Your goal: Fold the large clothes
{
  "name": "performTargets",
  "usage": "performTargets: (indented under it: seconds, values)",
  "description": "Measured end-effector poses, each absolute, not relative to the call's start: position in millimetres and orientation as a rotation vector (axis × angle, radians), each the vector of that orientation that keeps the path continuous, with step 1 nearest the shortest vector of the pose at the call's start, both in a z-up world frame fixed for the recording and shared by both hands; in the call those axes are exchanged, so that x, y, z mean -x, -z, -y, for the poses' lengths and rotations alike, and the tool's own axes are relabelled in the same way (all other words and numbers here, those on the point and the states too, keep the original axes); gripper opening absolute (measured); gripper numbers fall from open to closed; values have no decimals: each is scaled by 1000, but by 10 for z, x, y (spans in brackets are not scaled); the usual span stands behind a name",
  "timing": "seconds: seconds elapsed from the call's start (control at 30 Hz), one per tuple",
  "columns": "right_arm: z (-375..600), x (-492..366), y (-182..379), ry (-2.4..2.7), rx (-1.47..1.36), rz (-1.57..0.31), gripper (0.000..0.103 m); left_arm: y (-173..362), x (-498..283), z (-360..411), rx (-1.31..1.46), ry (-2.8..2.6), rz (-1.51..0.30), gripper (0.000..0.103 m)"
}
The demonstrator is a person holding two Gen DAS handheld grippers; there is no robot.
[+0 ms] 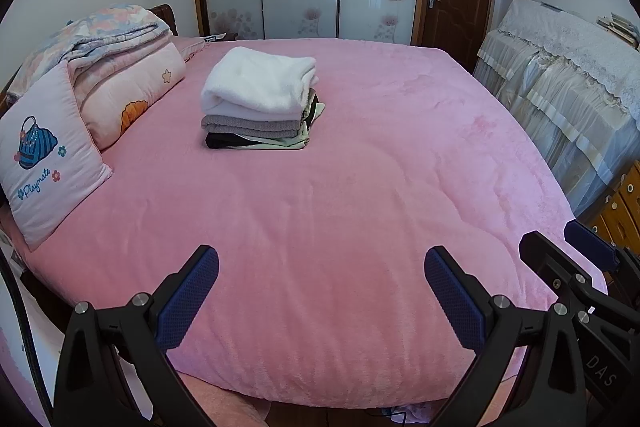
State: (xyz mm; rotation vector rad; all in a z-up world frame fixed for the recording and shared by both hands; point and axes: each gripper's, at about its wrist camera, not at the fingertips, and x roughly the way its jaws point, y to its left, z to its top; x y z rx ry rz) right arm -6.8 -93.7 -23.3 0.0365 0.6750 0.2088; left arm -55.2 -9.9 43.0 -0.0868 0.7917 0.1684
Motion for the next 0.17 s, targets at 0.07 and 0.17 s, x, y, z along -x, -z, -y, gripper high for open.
performTargets:
  seconds: [0.07, 0.17]
  values:
    - [940, 68, 233, -210, -36, -675, 68, -420, 558, 116, 87, -170, -792, 102]
    - [944, 67, 233, -209, -35, -675, 68, -416, 563, 123, 88, -169, -793, 102]
